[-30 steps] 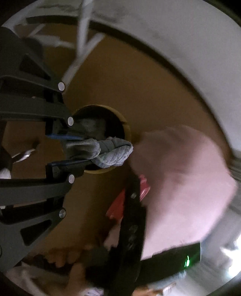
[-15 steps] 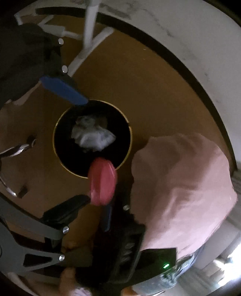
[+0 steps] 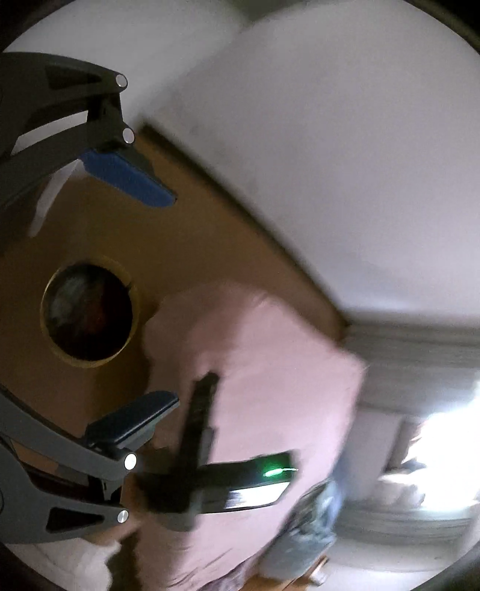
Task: Collect trash
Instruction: 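Return both grippers toward the desk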
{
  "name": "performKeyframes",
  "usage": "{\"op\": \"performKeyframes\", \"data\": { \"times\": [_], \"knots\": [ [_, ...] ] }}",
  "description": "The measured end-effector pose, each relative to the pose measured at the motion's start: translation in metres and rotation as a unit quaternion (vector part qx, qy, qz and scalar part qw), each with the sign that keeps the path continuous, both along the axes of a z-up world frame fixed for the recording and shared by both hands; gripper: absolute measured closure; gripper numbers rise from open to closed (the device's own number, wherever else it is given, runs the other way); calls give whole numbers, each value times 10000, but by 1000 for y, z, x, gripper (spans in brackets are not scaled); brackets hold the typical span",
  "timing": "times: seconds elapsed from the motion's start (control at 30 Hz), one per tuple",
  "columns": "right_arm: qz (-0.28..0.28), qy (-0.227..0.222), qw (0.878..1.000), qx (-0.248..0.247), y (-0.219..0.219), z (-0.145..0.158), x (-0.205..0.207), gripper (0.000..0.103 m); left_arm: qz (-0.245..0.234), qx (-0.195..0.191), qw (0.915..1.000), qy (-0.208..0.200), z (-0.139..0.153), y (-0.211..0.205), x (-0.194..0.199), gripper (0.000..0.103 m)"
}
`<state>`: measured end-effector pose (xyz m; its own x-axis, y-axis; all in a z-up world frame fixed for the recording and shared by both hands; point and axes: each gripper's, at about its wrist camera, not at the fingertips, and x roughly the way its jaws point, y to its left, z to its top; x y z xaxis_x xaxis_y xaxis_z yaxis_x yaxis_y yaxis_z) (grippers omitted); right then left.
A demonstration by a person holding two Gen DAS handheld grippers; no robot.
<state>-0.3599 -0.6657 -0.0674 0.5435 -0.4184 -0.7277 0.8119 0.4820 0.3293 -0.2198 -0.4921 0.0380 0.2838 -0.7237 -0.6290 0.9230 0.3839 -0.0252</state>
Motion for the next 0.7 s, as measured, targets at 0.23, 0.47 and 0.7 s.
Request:
{"op": "performKeyframes", "data": {
  "times": [0.23,0.47,0.7],
  "knots": [
    [1118,-265,9884,-990,100,77,77,7,2156,-375,9751,-348,65,177,96,7],
    [2811,-300,9480,-1463,223,124,188,7,4653,286,8844,-218,47,378,177,7],
    [4492,-419,8816,-1389,349,143,276,7,5353,769,8410,153,19,497,224,7]
  ]
}}
